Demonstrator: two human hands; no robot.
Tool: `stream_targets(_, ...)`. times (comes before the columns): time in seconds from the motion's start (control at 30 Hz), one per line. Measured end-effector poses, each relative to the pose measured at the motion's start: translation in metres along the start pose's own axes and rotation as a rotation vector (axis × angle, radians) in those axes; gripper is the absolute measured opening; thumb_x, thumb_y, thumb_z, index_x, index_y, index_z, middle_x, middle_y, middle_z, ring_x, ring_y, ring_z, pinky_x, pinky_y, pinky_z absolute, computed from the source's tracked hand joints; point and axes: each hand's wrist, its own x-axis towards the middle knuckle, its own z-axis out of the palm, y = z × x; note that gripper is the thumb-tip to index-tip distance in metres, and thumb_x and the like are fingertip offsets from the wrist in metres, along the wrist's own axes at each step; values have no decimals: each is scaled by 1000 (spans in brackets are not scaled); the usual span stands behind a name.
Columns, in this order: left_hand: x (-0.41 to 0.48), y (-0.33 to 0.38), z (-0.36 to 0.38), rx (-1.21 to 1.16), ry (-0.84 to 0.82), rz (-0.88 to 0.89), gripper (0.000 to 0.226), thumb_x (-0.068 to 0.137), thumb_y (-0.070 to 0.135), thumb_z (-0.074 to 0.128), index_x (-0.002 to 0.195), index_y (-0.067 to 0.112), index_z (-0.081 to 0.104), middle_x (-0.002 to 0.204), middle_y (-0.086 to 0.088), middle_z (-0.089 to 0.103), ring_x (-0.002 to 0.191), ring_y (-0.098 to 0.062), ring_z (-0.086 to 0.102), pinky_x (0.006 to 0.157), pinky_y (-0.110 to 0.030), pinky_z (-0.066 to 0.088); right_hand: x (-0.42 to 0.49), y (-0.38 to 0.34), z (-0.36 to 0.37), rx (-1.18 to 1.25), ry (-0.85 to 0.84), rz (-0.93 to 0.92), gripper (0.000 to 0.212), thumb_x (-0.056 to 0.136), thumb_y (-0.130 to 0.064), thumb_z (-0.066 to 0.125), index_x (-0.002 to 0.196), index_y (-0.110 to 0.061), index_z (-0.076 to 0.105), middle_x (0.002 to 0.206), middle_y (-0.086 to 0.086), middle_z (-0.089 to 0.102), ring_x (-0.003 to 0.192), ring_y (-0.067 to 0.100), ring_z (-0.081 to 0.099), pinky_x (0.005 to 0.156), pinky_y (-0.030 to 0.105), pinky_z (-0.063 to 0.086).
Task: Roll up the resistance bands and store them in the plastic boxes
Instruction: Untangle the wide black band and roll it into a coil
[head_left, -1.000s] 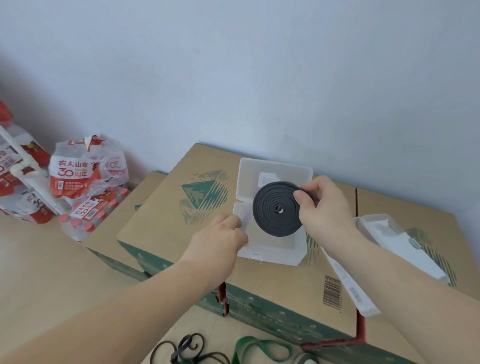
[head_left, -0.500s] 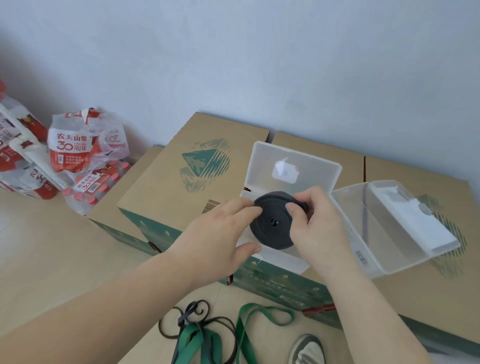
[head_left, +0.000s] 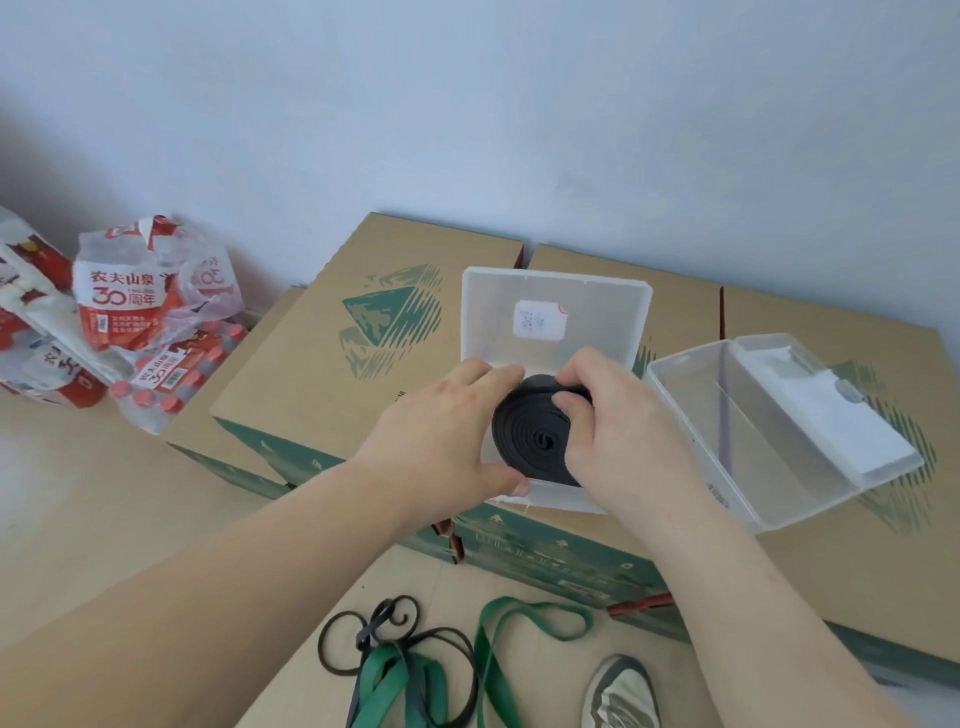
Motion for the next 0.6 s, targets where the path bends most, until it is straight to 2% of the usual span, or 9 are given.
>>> stream_targets(0.17, 1, 5, 8, -9, 39, -82, 99, 75, 61, 80, 153, 37, 24, 140, 13, 46, 119, -17, 60, 91, -42, 56, 4, 9, -6, 34, -7, 81, 5, 104, -17, 51, 101, -20, 53, 97, 1, 64, 91, 26, 58, 79, 48, 52)
stream_targets(0.33, -1, 6, 10, -56, 19, -81, 97, 73, 62, 80, 153, 39, 31, 144, 16, 48, 124, -12, 57, 98, -38, 52, 11, 10, -2, 5, 8, 159, 4, 104, -17, 50, 102, -19, 53, 95, 1, 65, 90, 30, 61, 78, 49, 54)
stream_targets(0.4, 0, 5, 7, -121, -3, -78, 95, 73, 65, 79, 152, 42, 32, 147, 19, 47, 124, -8, 55, 102, -37, 50, 13, 10, -1, 60, 24, 197, 4, 105, -19, 50, 102, -20, 54, 92, 2, 66, 89, 28, 62, 78, 48, 55)
stream_targets(0.5, 0, 1, 5, -215, -7, -83, 92, 76, 60, 80, 153, 40, 34, 147, 19, 47, 112, -2, 54, 102, -35, 51, 13, 12, -2, 149, 75, 223, 6, 105, -19, 52, 100, -23, 53, 91, -2, 66, 88, 23, 63, 79, 43, 55)
stream_targets(0.6, -2, -1, 10, -289, 15, -47, 92, 78, 55, 81, 155, 42, 32, 145, 19, 50, 114, 0, 55, 99, -33, 54, 15, 12, -5, 227, 148, 231, 5, 105, -19, 51, 103, -23, 53, 94, -5, 66, 89, 22, 62, 76, 37, 50)
